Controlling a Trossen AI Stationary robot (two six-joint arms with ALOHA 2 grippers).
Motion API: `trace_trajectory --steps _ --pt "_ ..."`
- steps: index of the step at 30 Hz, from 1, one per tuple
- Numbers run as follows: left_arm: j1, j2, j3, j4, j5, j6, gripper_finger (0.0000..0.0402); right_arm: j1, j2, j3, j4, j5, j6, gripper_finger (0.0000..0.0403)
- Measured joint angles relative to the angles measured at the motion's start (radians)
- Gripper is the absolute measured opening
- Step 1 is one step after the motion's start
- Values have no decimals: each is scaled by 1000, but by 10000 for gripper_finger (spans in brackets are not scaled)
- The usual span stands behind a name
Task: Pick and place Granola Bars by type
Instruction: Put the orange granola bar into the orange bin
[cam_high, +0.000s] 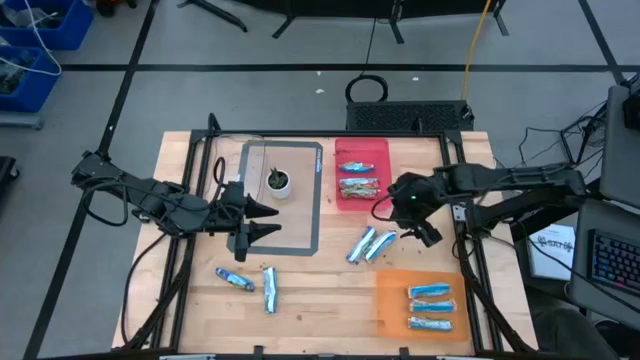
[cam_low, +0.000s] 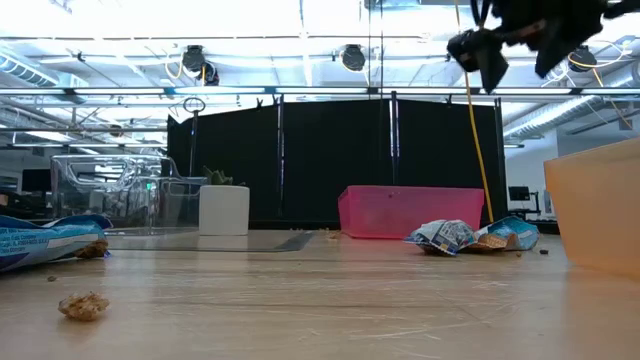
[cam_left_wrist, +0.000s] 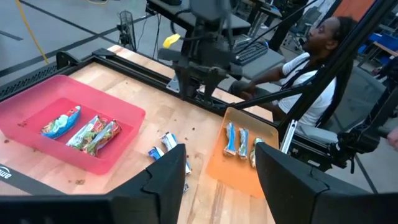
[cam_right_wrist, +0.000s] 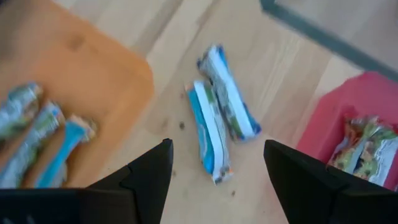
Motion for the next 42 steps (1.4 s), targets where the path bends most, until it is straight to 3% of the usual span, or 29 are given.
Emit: trace_trajectory --steps 13,36,42 --pt "0 0 0 -6 0 -3 204 -63 171 0 -30 50 -159 246" --pt "0 0 0 -14 2 3 200 -9 374 -35 89 -3 -89 235" --pt "0 0 0 -20 10 1 188 48 375 -115 146 77 -64 215"
